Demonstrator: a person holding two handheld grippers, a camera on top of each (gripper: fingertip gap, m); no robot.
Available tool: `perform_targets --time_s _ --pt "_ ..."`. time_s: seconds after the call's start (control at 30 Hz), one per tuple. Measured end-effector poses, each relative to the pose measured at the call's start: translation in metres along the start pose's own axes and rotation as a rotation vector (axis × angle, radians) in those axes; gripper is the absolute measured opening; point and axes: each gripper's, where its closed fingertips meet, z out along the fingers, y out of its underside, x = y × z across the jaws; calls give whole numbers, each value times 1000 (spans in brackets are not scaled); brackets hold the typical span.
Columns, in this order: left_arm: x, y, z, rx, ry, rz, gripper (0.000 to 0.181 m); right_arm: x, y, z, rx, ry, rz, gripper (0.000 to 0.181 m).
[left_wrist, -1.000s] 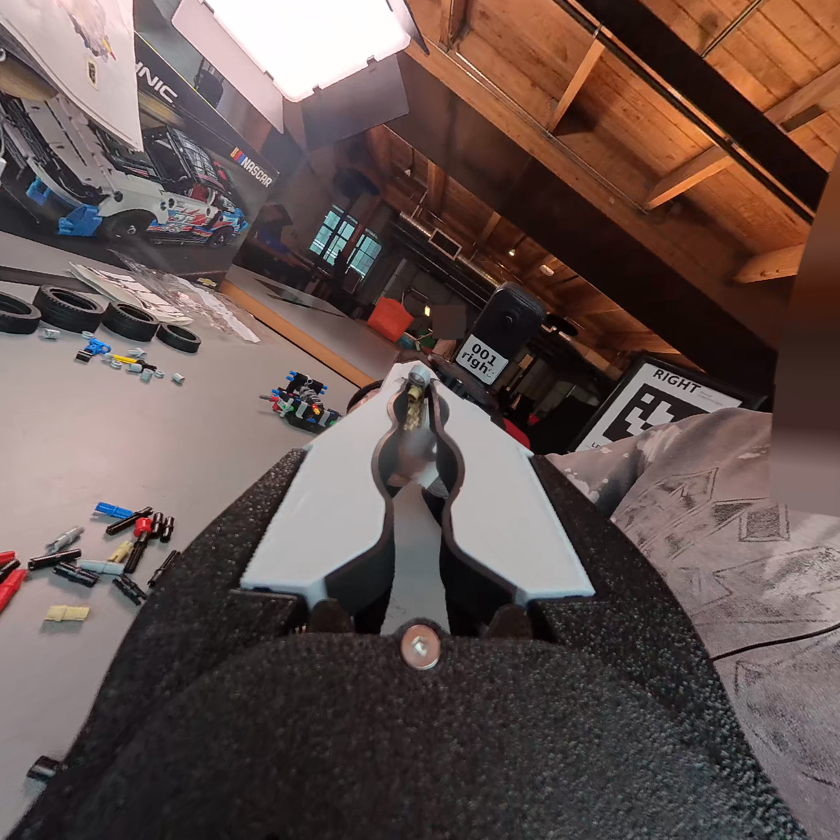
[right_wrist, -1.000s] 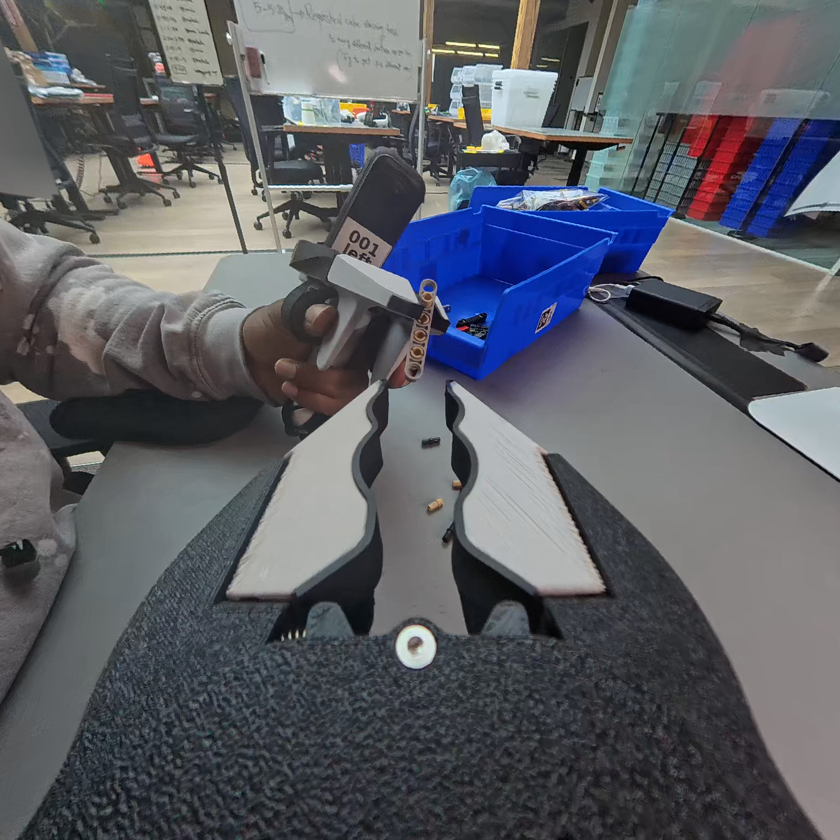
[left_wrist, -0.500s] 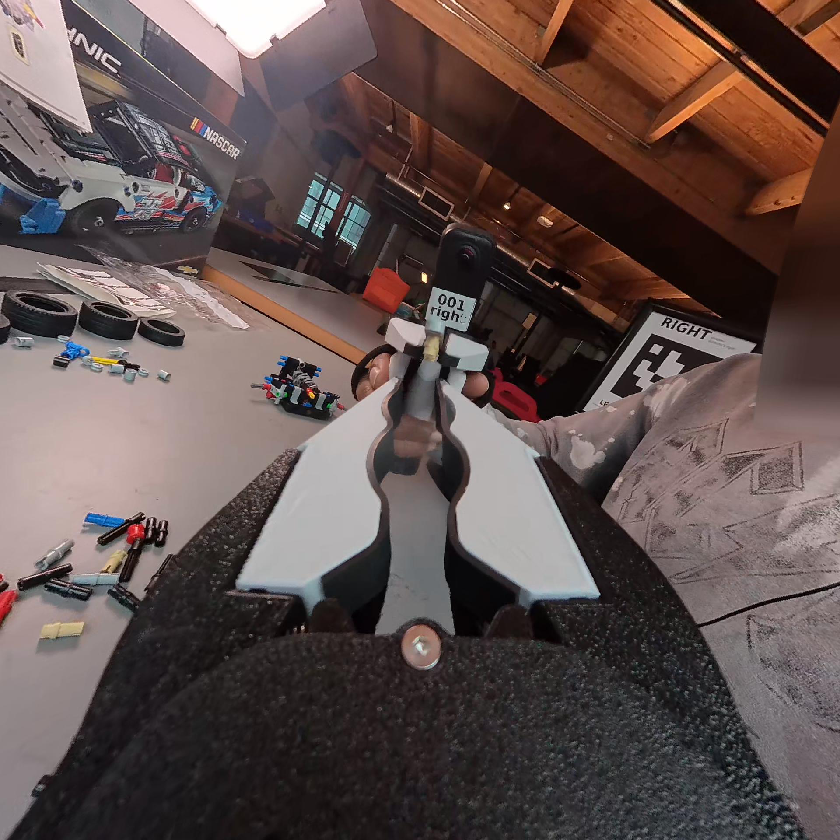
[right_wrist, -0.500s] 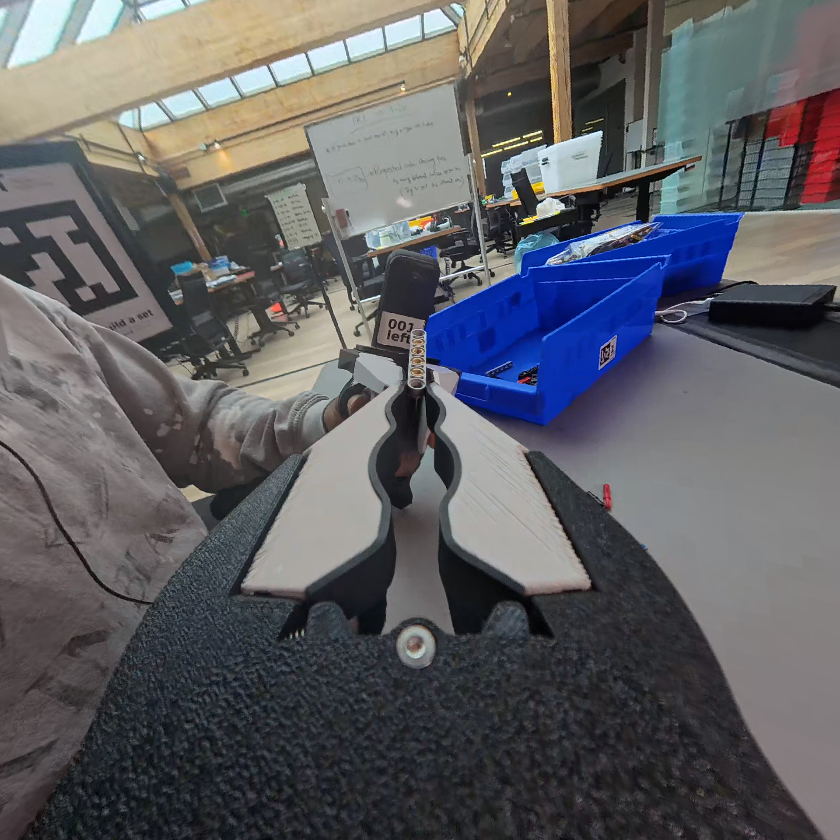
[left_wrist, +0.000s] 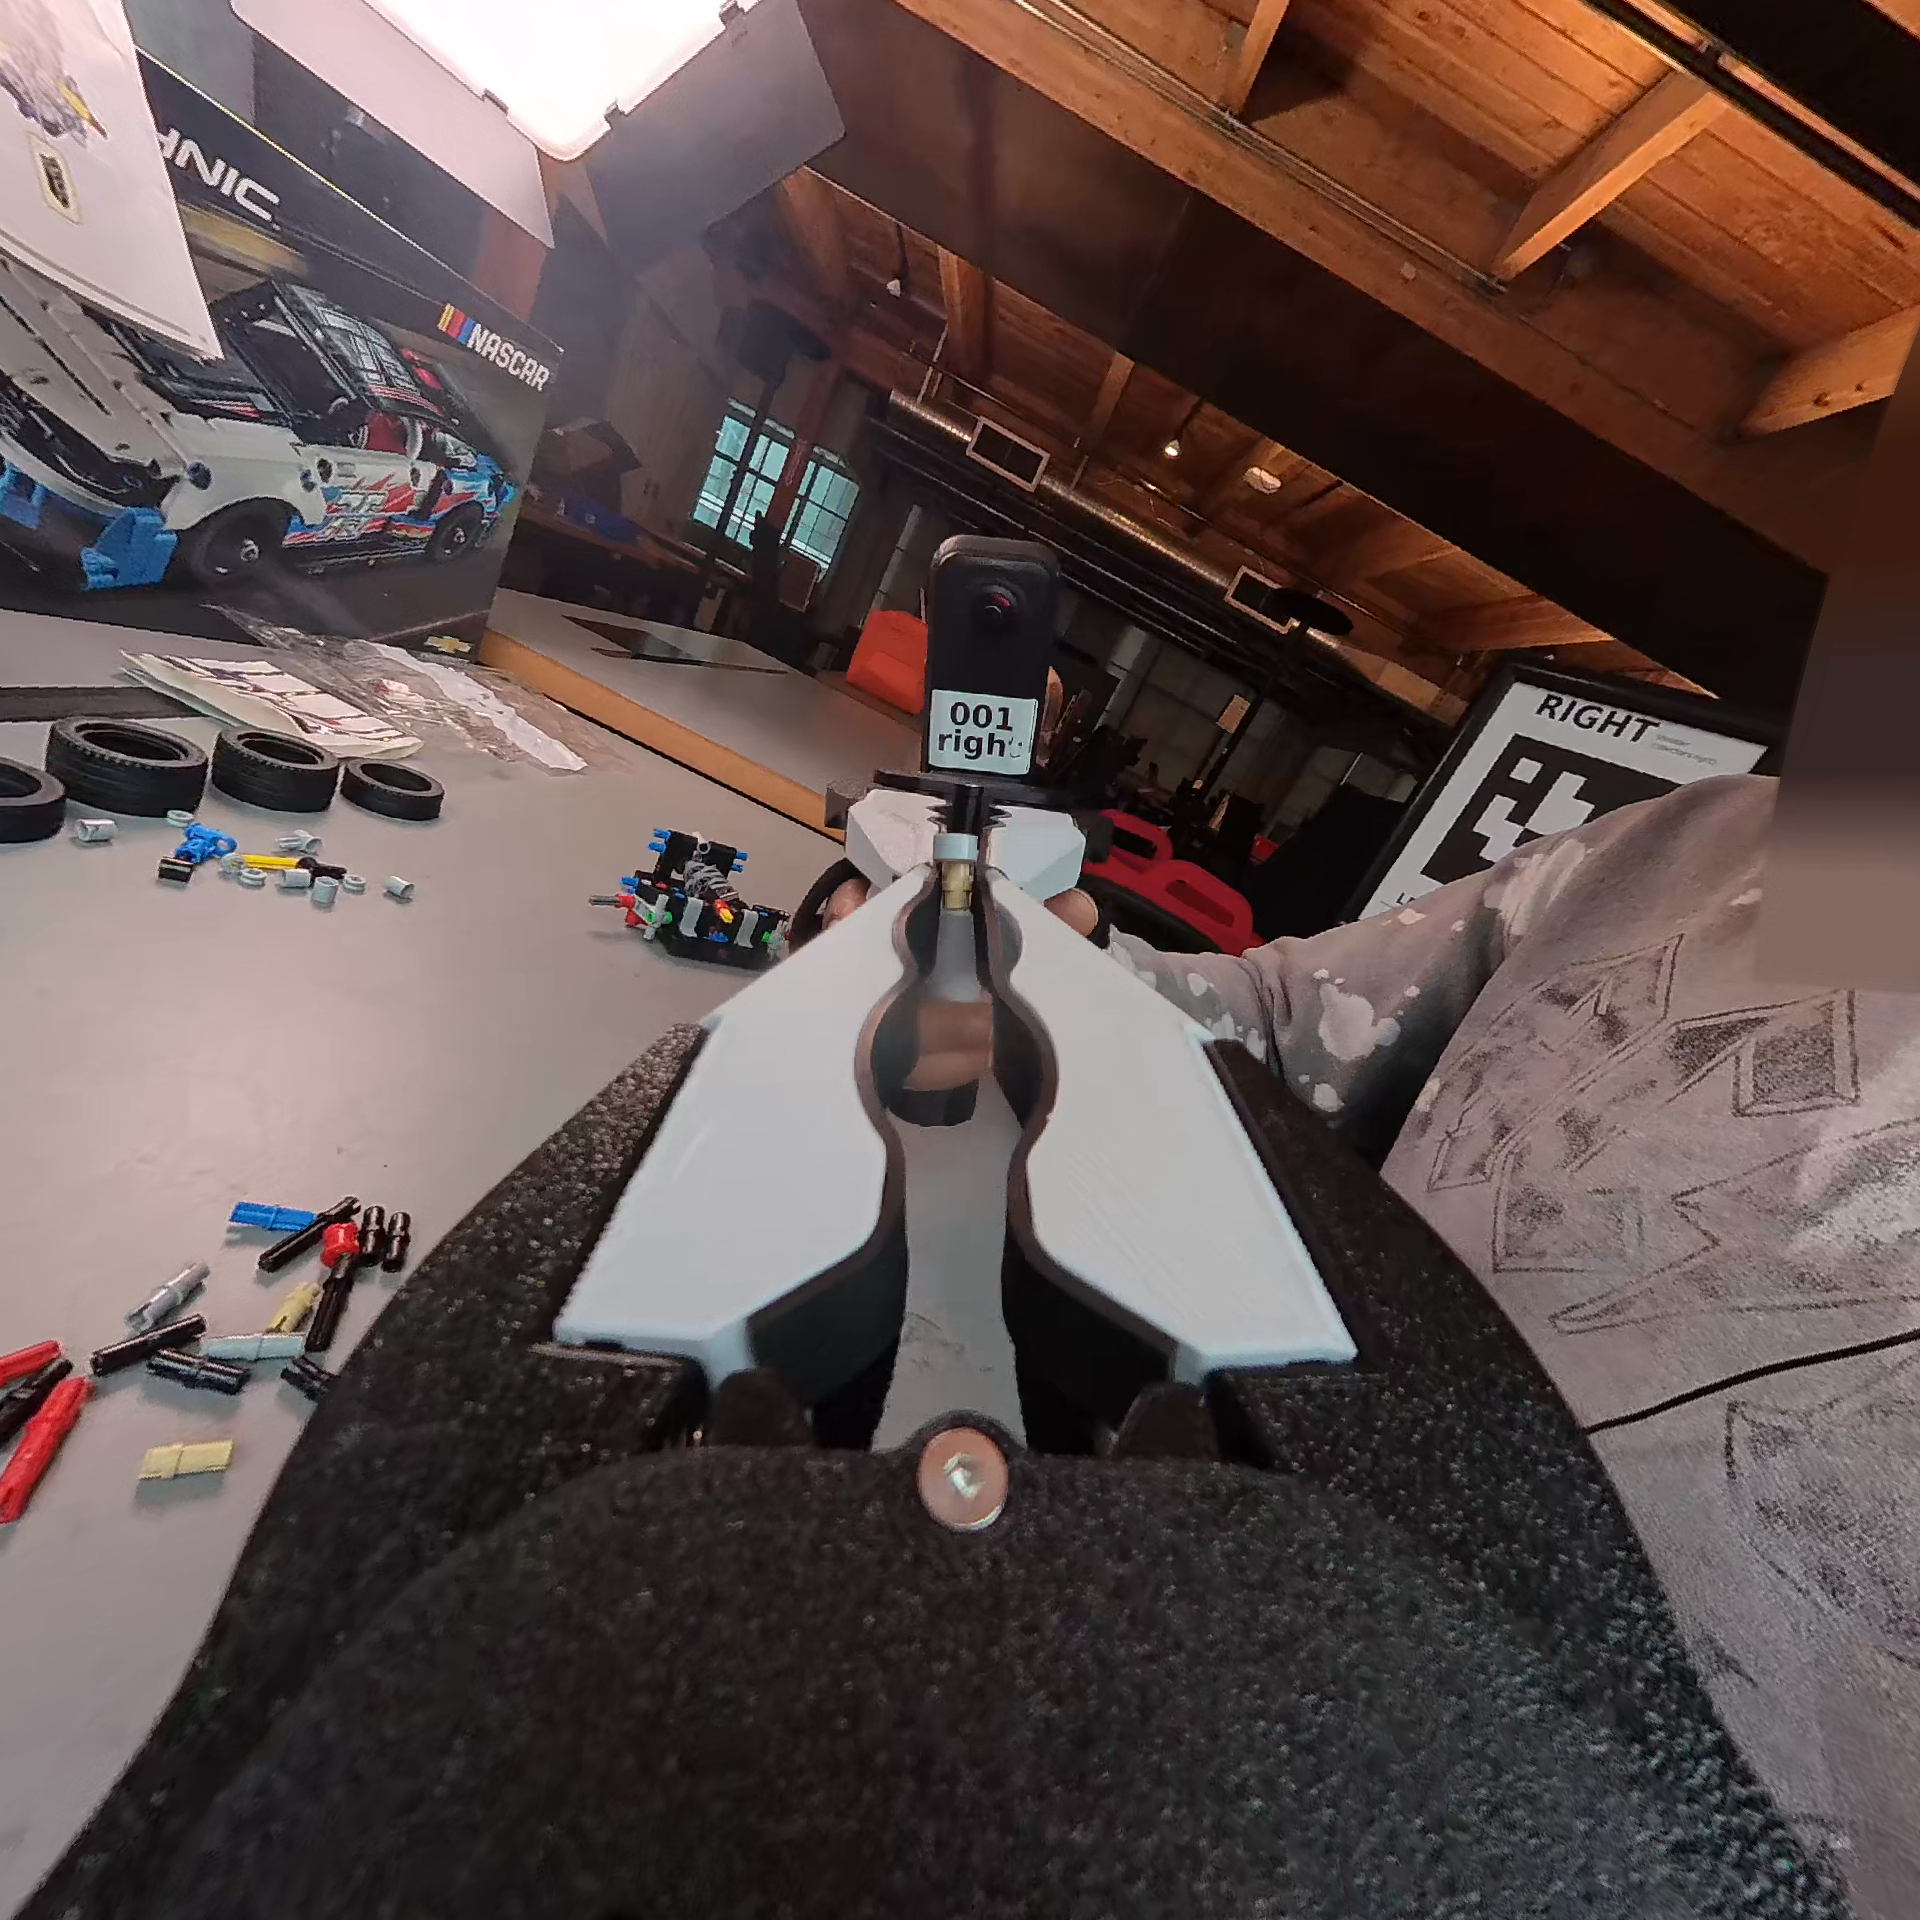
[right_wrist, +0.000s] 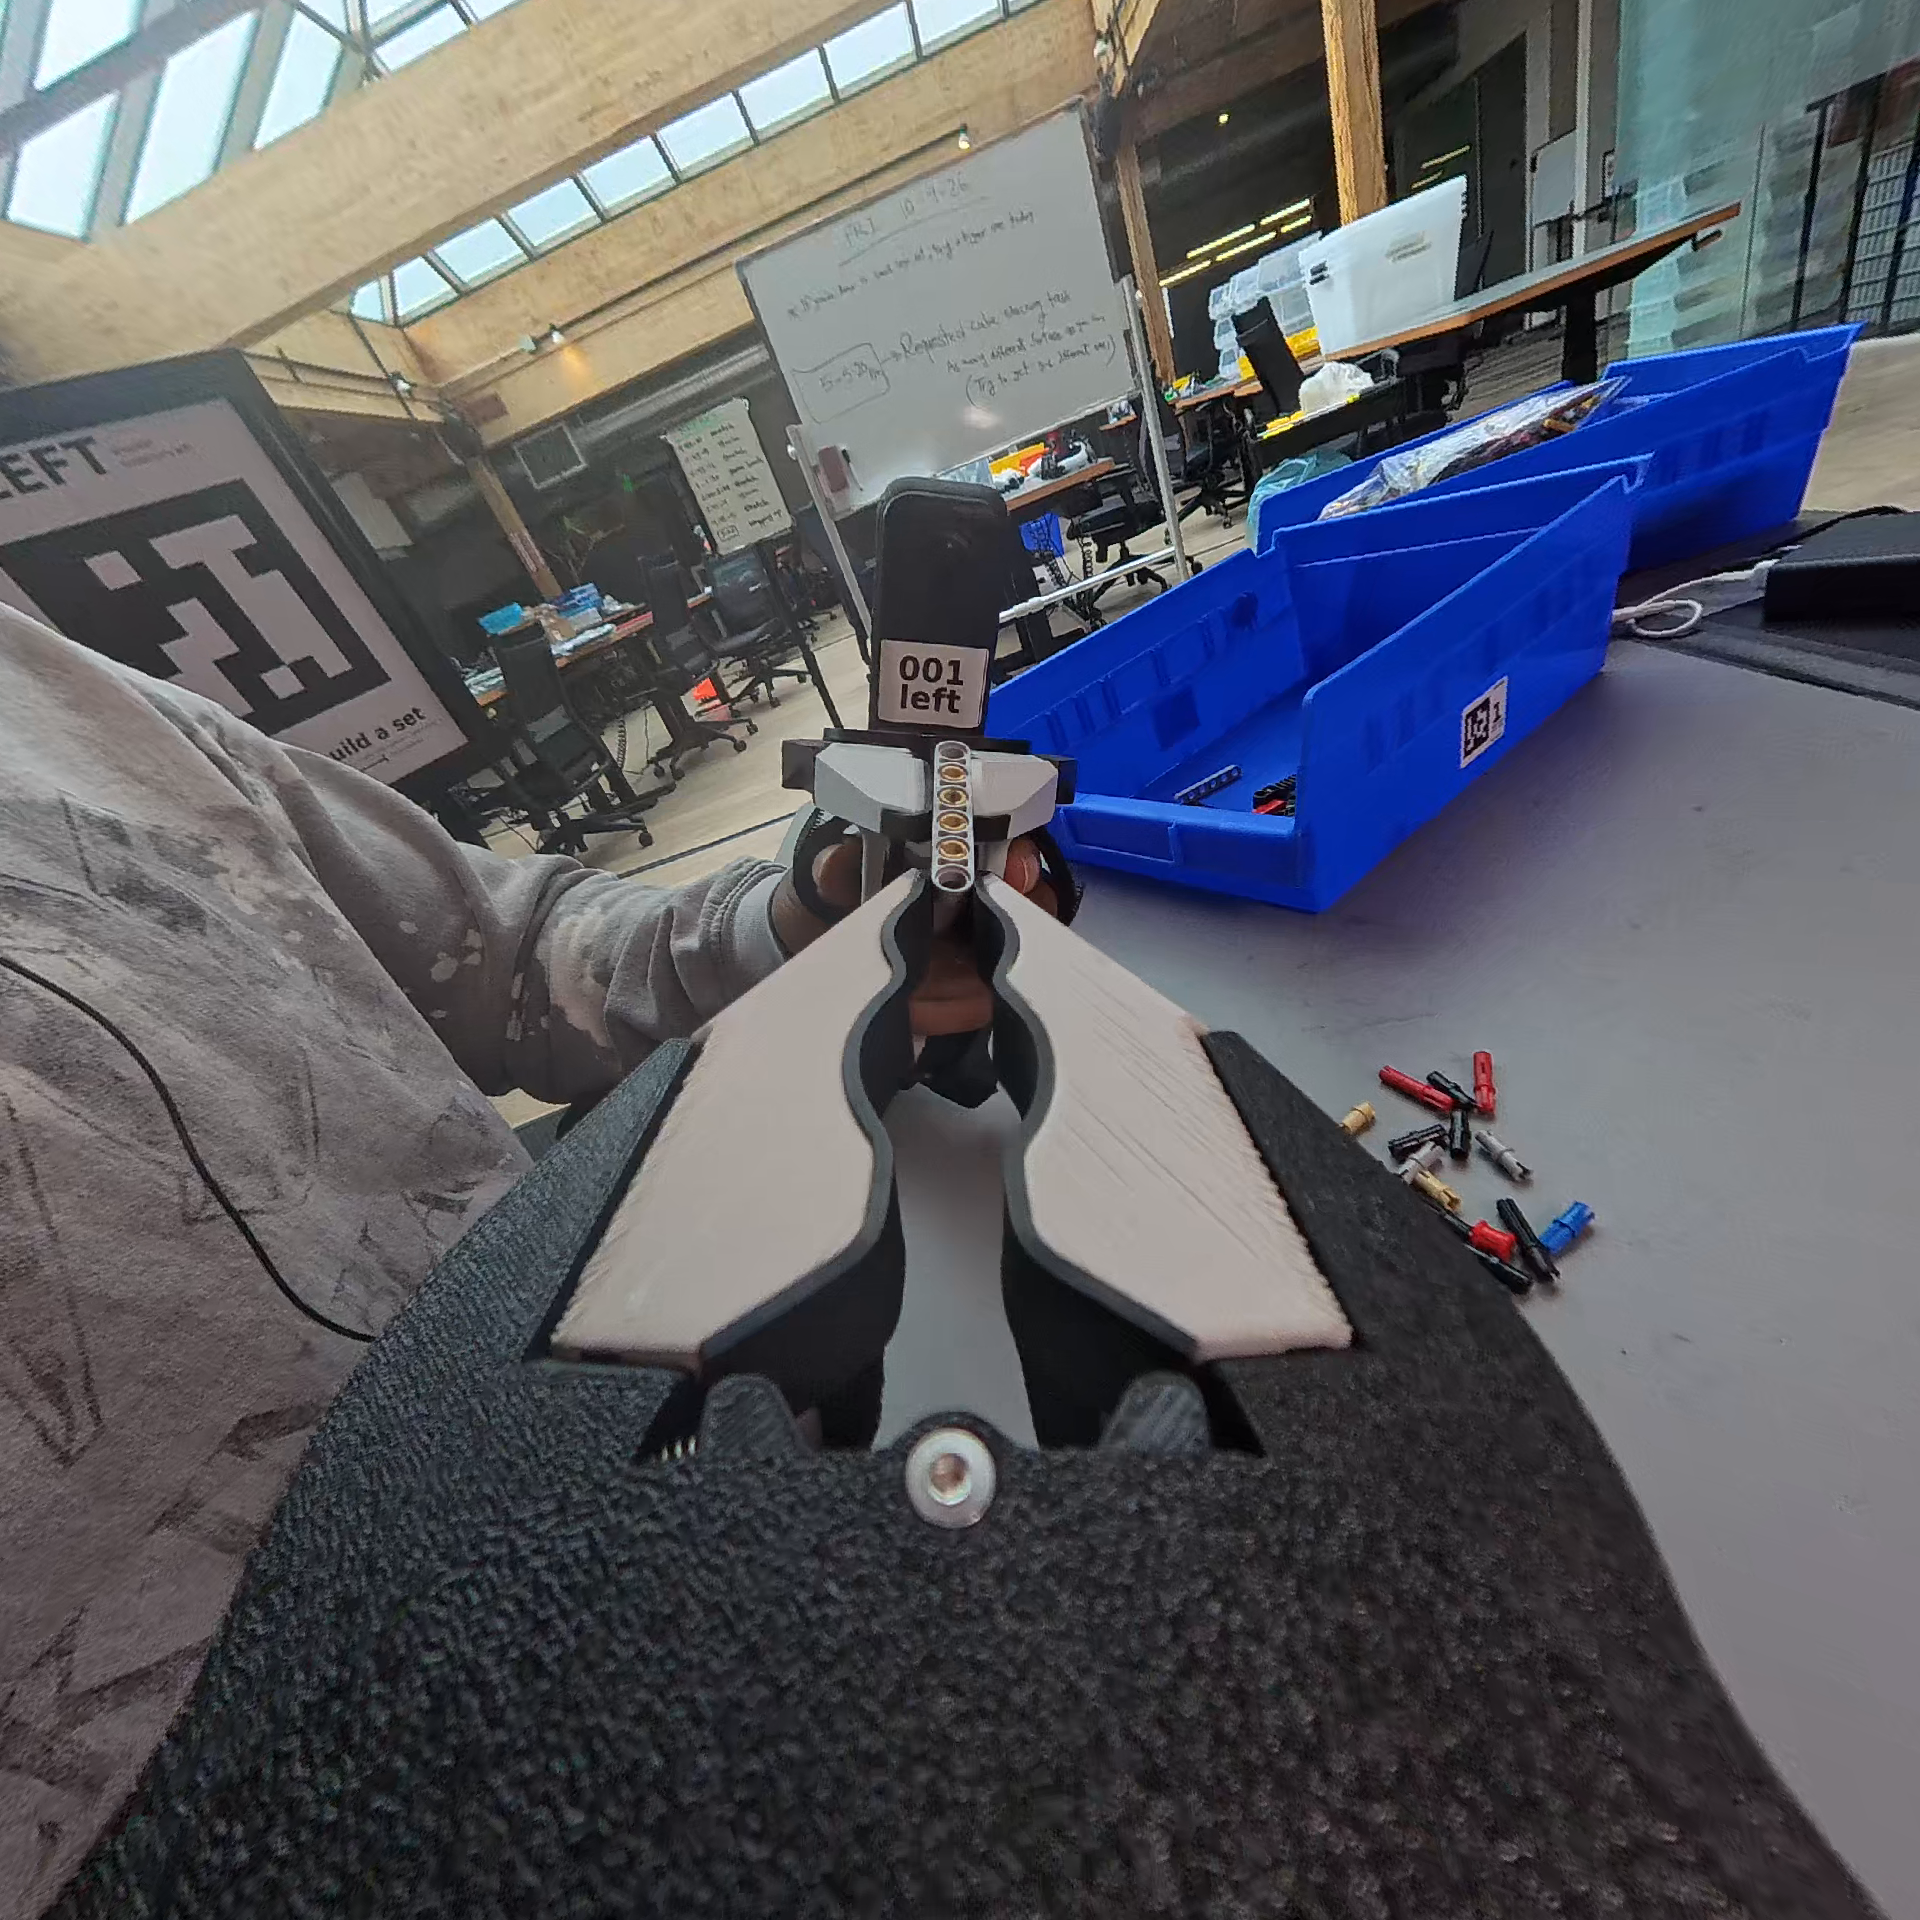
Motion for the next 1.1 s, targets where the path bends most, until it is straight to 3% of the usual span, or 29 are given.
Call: perform_targets --time_s 0.13,0.27,0.47,0.7,0.9,1.1 --pt "1 5 0 -43 1 18 4 -2 5 -2 -49 -4 -52 7" --pt "3 16 3 -141 -29 129 5 -8 7 -4 -118 -13 -135 19" --pt "12 27 6 -209 11 163 5 -14 19 -5 -200 -31 -218 7" --pt "16 32 5 -298 16 236 5 -19 17 -5 -159 -71 -257 6" --pt "14 38 3 -349 21 127 5 -17 16 -6 -126 -79 -261 6" --pt "10 33 3 -293 29 -6 5 -12 7 -3 -33 -76 -152 7"
